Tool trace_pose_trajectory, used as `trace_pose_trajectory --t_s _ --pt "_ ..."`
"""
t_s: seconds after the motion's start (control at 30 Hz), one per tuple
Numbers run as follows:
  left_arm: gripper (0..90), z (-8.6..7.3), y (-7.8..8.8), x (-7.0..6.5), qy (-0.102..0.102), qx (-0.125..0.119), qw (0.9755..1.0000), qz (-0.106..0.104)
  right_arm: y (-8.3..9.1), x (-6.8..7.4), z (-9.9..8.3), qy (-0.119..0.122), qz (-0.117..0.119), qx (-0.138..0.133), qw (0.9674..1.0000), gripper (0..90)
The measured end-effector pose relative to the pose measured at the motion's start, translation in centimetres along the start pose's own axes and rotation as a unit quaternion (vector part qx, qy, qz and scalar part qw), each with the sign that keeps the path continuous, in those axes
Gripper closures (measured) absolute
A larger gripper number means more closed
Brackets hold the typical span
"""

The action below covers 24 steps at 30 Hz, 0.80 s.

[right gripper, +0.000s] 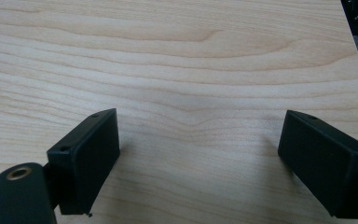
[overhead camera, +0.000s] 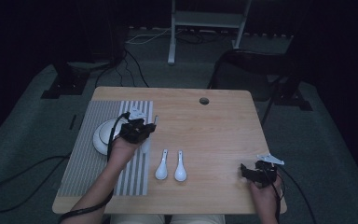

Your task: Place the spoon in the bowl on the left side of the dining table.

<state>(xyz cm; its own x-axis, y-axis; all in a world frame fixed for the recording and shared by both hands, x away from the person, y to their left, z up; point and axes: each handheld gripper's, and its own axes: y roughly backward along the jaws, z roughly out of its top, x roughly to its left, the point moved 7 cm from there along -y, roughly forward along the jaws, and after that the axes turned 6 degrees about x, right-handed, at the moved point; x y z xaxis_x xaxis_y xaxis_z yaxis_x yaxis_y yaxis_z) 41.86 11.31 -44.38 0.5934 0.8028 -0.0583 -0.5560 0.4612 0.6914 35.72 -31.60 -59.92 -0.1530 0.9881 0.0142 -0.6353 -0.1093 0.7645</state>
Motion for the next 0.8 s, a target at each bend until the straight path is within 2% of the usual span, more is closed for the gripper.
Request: trace_pose_trajectory --t_s 0.07,0.13,0.17,0.2,0.23,0.43,0.63,0.7,0.73,0.8 --pt "85.6 -0.4 0.3 1.2 0.005 -0.003 0.9999 0.013 0.0 0.0 0.0 0.0 0.0 0.0 1.0 11.8" --pt "85.6 -0.7 0.4 2.4 0.02 -0.004 0.9996 0.021 0.0 0.0 0.0 0.0 0.0 0.0 1.0 11.8" --pt "85.6 -0.7 0.4 2.4 0.02 -0.004 0.9996 0.021 0.0 0.0 0.0 0.0 0.0 0.0 1.0 11.8" --pt "85.6 -1.1 0.8 3.8 0.035 -0.007 0.9989 0.031 0.0 0.0 0.0 0.001 0.0 0.0 1.0 11.9" --pt "85.6 -1.2 1.0 4.3 0.039 -0.008 0.9987 0.033 0.0 0.0 0.0 0.0 0.0 0.0 1.0 11.8" --pt "85.6 -2.1 1.4 6.7 0.056 -0.018 0.9968 0.054 0.0 0.0 0.0 0.0 0.0 0.0 1.0 11.8" --pt "85.6 -3.1 1.3 9.3 0.08 -0.011 0.9938 0.077 0.0 0.0 0.0 0.0 0.0 0.0 1.0 11.8" --pt "85.6 -3.3 1.1 9.8 0.085 -0.01 0.9935 0.075 0.0 0.0 0.0 0.0 0.0 0.0 1.0 11.9" --pt "85.6 -3.3 1.1 10.1 0.086 -0.011 0.9929 0.082 0.0 0.0 0.0 0.0 0.0 0.0 1.0 11.8" --pt "85.6 -3.3 1.1 10.5 0.091 -0.016 0.9927 0.077 0.0 0.0 0.0 0.0 0.0 0.0 1.0 11.8"
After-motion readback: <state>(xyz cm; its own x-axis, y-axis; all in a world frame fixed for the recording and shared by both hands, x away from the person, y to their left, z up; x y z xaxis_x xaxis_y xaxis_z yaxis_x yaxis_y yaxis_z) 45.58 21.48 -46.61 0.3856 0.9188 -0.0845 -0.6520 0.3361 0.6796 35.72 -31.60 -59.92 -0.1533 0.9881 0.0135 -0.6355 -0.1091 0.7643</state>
